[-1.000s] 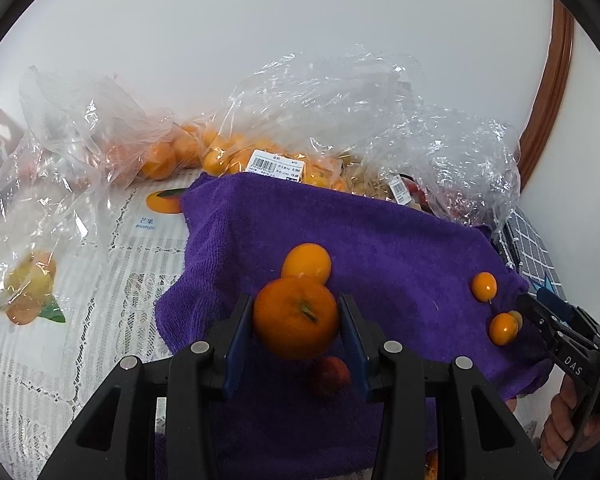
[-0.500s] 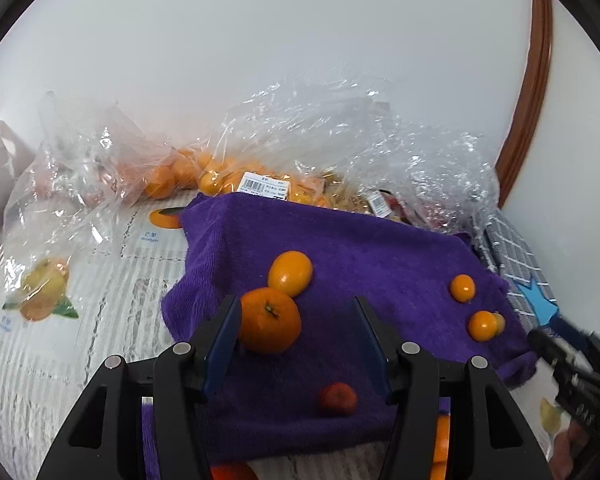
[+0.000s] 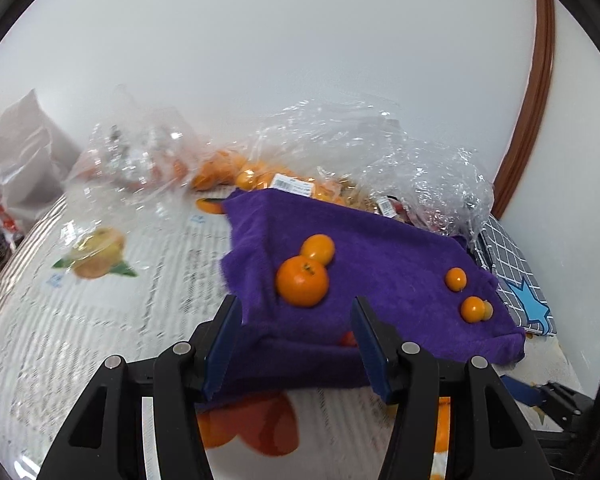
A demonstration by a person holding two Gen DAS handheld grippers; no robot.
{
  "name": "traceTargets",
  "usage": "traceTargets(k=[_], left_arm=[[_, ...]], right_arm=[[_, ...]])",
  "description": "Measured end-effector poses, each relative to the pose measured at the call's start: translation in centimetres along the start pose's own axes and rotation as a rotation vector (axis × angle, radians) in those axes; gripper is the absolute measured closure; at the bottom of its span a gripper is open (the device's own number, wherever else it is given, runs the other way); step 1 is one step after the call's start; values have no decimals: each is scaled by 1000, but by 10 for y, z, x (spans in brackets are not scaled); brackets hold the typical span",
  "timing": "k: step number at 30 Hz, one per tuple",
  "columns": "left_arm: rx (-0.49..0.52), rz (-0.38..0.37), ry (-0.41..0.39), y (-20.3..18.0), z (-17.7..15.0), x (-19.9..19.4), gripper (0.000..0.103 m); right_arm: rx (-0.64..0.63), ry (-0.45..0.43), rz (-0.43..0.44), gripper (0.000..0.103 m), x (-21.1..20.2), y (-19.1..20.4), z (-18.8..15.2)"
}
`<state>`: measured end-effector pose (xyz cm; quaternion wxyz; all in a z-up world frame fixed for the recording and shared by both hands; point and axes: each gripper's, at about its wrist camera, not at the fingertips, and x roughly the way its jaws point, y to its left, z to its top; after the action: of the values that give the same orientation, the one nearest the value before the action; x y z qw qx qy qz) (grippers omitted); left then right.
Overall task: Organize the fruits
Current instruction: 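Open the right tool onto the towel while the left tool releases its orange there, then grasp a round orange with the right tool while the left tool grasps a small yellow fruit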
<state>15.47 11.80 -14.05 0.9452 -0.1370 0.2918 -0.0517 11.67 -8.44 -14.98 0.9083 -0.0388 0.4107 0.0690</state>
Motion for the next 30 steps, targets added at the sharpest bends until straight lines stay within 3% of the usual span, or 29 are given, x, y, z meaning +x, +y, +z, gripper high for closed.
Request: traceTargets(k=[6, 8, 13, 18, 22, 30], left_arm=[[-22, -23, 33, 5, -9, -7, 49], [-2, -32, 37, 1, -12, -8, 49], [57, -92, 78, -14, -23, -8, 49], [116, -165, 137, -34, -33, -3, 54], [157, -179, 184, -47, -38, 7, 61], [140, -223, 288, -54, -42, 28, 71]], right_arm=[[0, 85, 20, 57, 21, 2, 2], [-2, 99, 3, 72, 26, 3, 3], [-27, 75, -38, 72, 20, -3, 1], [-38, 42, -136, 72, 8, -30, -2], [20, 35, -81, 72, 4, -50, -4], [28, 33, -72, 72, 2, -52, -3]])
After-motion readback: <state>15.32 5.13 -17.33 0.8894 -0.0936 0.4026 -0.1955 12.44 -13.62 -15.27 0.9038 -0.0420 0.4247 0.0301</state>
